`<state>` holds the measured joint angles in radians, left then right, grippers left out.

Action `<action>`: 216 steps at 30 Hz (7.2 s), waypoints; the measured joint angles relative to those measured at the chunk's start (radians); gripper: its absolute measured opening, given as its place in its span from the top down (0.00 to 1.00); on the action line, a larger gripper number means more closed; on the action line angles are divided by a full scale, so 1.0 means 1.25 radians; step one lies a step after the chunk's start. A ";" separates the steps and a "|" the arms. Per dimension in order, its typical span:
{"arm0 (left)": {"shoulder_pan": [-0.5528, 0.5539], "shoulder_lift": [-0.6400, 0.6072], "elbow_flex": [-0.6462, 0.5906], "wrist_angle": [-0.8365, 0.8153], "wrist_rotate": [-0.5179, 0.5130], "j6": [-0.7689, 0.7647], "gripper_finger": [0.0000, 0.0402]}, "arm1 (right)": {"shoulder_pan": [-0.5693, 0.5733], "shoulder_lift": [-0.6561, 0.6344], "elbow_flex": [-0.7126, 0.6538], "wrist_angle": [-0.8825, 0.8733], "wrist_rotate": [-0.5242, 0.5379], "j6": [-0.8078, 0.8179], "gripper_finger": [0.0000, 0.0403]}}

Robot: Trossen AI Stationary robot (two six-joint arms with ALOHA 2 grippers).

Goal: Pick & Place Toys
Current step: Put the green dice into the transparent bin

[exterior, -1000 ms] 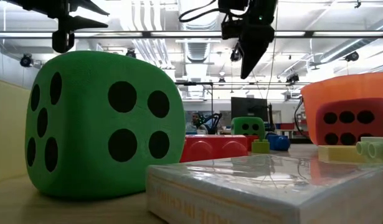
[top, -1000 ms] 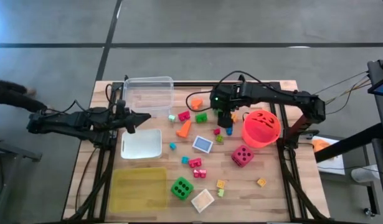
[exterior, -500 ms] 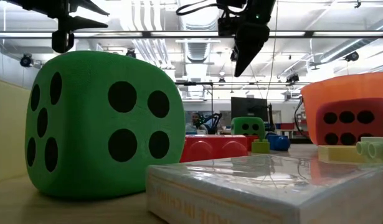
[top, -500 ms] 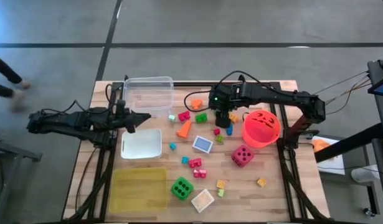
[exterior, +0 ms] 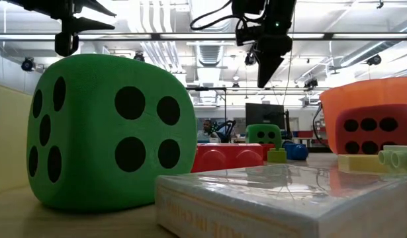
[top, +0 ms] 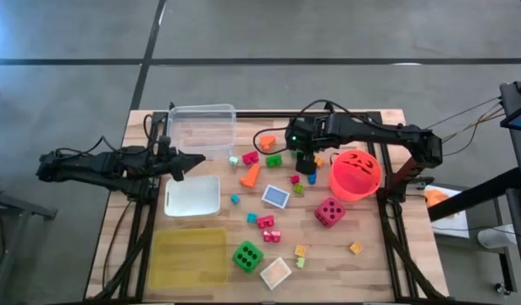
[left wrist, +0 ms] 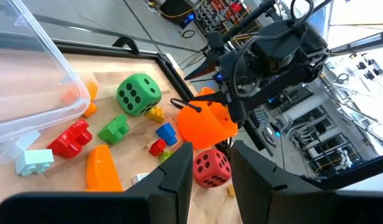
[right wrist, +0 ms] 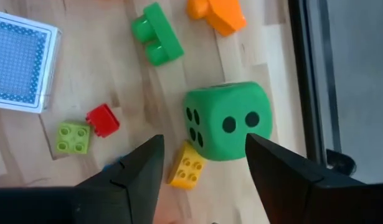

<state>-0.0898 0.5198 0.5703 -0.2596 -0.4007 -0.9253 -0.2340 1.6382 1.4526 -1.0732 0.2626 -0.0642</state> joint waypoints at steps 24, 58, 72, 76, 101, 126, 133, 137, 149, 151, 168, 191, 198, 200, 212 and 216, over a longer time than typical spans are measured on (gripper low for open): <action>0.000 0.000 0.000 0.000 0.001 0.000 0.75 | -0.001 0.000 -0.184 0.227 0.131 -0.245 0.04; 0.000 0.000 0.000 0.000 0.001 0.000 0.75 | -0.052 0.000 -0.392 0.518 0.151 -0.438 0.04; 0.000 0.000 0.000 0.000 0.003 -0.015 0.75 | -0.058 0.000 -0.411 0.567 0.146 -0.384 0.04; 0.000 0.000 0.000 0.000 0.004 -0.015 0.75 | -0.060 0.000 -0.429 0.570 0.144 -0.386 0.04; 0.000 0.000 -0.001 -0.001 0.010 -0.105 0.75 | -0.067 -0.002 -0.444 0.590 0.152 -0.390 0.58; 0.000 0.000 -0.001 0.001 0.010 -0.185 0.75 | -0.068 -0.066 -0.359 0.408 0.034 -0.053 0.72; 0.000 0.000 -0.001 0.036 0.022 -0.204 0.75 | -0.061 -0.149 -0.349 0.380 -0.028 0.048 0.74; 0.000 0.011 -0.001 0.065 0.025 -0.287 0.75 | -0.052 -0.214 -0.348 0.383 -0.065 0.049 0.75; 0.001 0.115 -0.001 0.091 0.070 -0.443 0.56 | 0.053 -0.298 -0.264 0.388 -0.073 0.046 0.75; 0.002 0.131 -0.001 0.091 0.070 -0.474 0.48 | 0.068 -0.287 -0.239 0.391 -0.073 0.049 0.75; 0.006 0.314 -0.001 0.277 0.135 -0.563 0.37 | 0.194 -0.067 0.023 0.388 -0.058 -0.002 0.76; 0.016 0.402 0.000 0.498 0.126 -0.556 0.37 | 0.226 -0.017 0.068 0.509 -0.059 0.009 0.78; 0.016 0.401 0.003 0.530 0.089 -0.479 0.42 | 0.230 -0.001 0.069 0.564 -0.049 -0.001 0.78; 0.016 0.400 0.003 0.548 0.064 -0.442 0.47 | 0.229 0.000 0.070 0.574 -0.043 -0.002 0.78; 0.016 0.402 -0.001 0.616 0.040 -0.360 0.78 | 0.231 0.002 0.073 0.602 -0.055 -0.035 0.70; 0.015 0.400 -0.001 0.628 0.045 -0.355 0.78 | 0.232 0.002 0.081 0.607 -0.063 -0.031 0.57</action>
<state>-0.0711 1.0203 0.5690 0.5251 -0.3447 -1.3693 0.0559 1.6405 1.5542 -0.3140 0.1842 -0.1025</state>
